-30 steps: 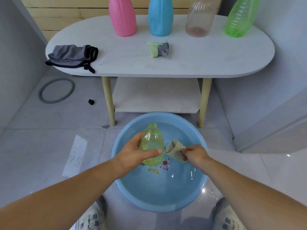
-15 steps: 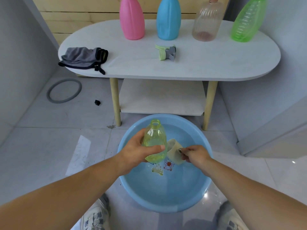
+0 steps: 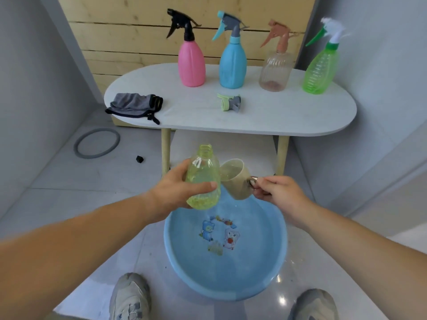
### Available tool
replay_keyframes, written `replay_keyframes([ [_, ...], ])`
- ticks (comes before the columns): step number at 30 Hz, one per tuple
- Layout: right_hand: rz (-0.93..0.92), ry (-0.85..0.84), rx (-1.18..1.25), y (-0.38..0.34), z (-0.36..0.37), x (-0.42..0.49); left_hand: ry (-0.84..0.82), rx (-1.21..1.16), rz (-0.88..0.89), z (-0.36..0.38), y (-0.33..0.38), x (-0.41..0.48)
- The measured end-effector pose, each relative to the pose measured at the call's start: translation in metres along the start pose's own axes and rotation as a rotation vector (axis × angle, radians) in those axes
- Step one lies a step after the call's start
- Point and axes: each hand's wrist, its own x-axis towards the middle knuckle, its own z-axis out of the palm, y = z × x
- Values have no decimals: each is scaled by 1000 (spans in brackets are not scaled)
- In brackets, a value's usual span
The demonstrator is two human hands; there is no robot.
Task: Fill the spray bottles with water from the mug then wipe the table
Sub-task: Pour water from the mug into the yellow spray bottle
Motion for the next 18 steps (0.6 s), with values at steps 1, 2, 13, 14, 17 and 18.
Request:
replay_keyframes([
  [1,-26,3,7,-12,-3,-5,-1,12,15,-1,9,-3],
  [2,-54,2,16,-24,-6,-10,-4,26,28,-2,17,-7],
  [13,-345,57,143,-111,-25,-60,-63,82,81,-7,68,-42],
  [14,-359,57,150,-116,-26,-62,-57,75,80,-7,68,-42],
  [17,-422,30,170,-124,-30,-66,-36,64,72,-4,67,-39],
  [18,-445,9,165,-126,-32,-67,-27,57,66,-4,66,-38],
])
